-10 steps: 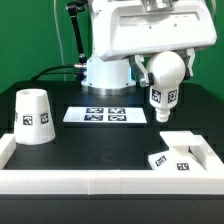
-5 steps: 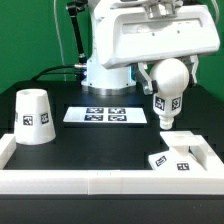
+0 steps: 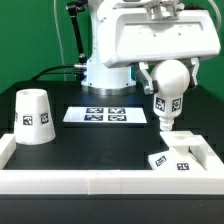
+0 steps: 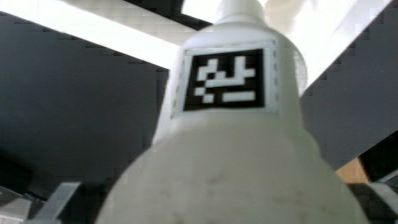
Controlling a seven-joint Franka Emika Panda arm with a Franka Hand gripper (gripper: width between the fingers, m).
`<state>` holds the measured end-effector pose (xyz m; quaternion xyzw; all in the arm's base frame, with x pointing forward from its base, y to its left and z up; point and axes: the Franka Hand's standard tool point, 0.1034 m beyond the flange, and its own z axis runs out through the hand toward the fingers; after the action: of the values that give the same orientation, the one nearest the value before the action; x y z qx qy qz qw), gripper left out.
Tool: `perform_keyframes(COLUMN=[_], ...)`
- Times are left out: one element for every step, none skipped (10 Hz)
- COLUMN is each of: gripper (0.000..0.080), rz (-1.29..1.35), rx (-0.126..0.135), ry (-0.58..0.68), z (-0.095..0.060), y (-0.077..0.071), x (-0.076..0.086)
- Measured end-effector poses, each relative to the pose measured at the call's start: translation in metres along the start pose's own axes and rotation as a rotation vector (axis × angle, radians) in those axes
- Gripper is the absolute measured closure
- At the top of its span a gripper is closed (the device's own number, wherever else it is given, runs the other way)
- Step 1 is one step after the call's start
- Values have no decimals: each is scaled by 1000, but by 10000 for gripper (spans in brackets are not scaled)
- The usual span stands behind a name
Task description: Assemble lamp
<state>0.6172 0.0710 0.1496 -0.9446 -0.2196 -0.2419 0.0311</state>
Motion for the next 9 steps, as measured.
perform_keyframes(gripper=[225,225,225,225,225,225,225,225,225], rz=[-15,-9,-8,-9,-5,27,26,32,21], rx=[-34,-23,-24,-31,-51,-41,-34,-28,-23], ry=[25,13,13,18,33,33,36,39,45], z=[-2,0,0,0,0,0,1,2,3], y=[5,2,3,5,9,1,-6,-12,-20], x=[-3,-5,-5,-6,-8,-6,-3,-1,2])
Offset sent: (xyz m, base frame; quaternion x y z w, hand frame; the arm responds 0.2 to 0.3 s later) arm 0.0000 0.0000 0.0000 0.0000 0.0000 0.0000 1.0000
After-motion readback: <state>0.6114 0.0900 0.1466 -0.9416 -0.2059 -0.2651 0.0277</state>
